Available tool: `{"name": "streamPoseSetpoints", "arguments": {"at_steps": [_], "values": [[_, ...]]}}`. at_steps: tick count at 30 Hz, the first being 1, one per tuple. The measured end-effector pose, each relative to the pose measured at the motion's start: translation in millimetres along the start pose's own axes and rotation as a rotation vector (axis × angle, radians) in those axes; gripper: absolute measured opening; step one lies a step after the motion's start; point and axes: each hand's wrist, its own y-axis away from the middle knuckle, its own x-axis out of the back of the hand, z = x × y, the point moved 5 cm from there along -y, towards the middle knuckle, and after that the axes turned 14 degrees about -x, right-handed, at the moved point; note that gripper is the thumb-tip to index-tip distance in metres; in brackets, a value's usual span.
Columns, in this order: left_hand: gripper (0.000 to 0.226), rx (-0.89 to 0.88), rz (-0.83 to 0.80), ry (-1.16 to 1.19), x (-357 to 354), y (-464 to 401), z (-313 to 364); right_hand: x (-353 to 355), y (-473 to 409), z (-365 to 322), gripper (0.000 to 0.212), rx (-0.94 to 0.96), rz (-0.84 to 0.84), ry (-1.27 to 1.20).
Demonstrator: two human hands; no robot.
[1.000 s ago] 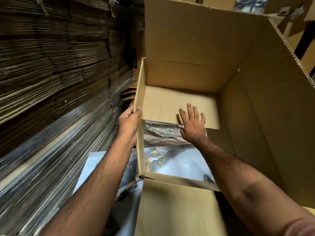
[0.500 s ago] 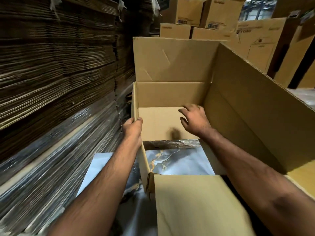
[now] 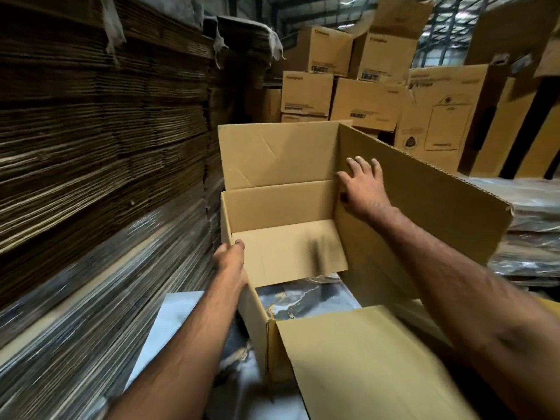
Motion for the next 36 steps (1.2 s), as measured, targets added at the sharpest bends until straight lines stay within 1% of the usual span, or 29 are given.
{"name": "streamPoseSetpoints", "arguments": {"at_steps": [2, 4, 6, 7, 8, 9, 12, 14, 15, 16, 18, 19, 20, 21, 23, 26, 28, 30, 33, 36], "values": [[0.012, -0.022, 0.023, 0.015, -2, -1, 0, 2, 1, -5, 0.059, 0.016, -0.02, 0.004], [0.013, -0.054, 0.063, 0.023, -6, 1, 4, 2, 3, -15, 0.058, 0.036, -0.091, -0.03], [0.022, -0.092, 0.112, 0.047, -14, 3, 8, 1, 8, -32, 0.056, 0.088, -0.189, -0.073], [0.027, -0.112, 0.132, 0.043, -18, 3, 8, 3, 12, -42, 0.056, 0.124, -0.195, -0.094], [0.033, -0.13, 0.145, 0.03, -20, 4, 7, 7, 17, -52, 0.054, 0.166, -0.154, -0.122], [0.039, -0.147, 0.155, -0.002, -23, 0, 1, 14, 22, -59, 0.052, 0.208, -0.064, -0.159], [0.056, -0.182, 0.117, -0.148, -28, 1, -2, 49, 31, -67, 0.051, 0.248, 0.257, -0.251], [0.068, -0.104, 0.094, -0.3, -27, 4, 3, 69, 29, -62, 0.052, 0.213, 0.351, -0.245], [0.071, -0.035, 0.069, -0.333, -26, 3, 4, 76, 26, -59, 0.054, 0.187, 0.345, -0.225], [0.073, 0.043, 0.033, -0.35, -24, 2, 5, 79, 21, -57, 0.056, 0.161, 0.309, -0.208], [0.074, 0.245, -0.137, -0.377, -19, 4, 7, 78, 16, -56, 0.06, 0.13, 0.217, -0.189], [0.068, 0.33, -0.244, -0.374, -18, 8, 7, 76, 17, -58, 0.06, 0.128, 0.176, -0.192], [0.058, 0.36, -0.337, -0.36, -17, 17, 13, 72, 19, -63, 0.059, 0.132, 0.135, -0.202], [0.048, 0.363, -0.397, -0.344, -17, 25, 16, 68, 24, -70, 0.058, 0.139, 0.091, -0.215], [0.04, 0.35, -0.425, -0.305, -16, 38, 15, 58, 34, -89, 0.056, 0.16, -0.007, -0.24], [0.041, 0.329, -0.389, -0.236, -16, 58, 7, 40, 53, -114, 0.059, 0.196, -0.159, -0.237], [0.044, 0.287, -0.408, -0.204, -17, 66, 1, 34, 64, -122, 0.061, 0.195, -0.201, -0.236], [0.048, 0.247, -0.383, -0.166, -14, 69, -4, 35, 71, -122, 0.063, 0.185, -0.162, -0.256], [0.051, 0.239, -0.319, -0.09, -5, 68, -11, 54, 70, -108, 0.065, 0.146, 0.028, -0.271], [0.057, 0.243, -0.332, -0.072, -4, 73, -13, 79, 51, -86, 0.072, 0.065, 0.166, -0.205]]}}
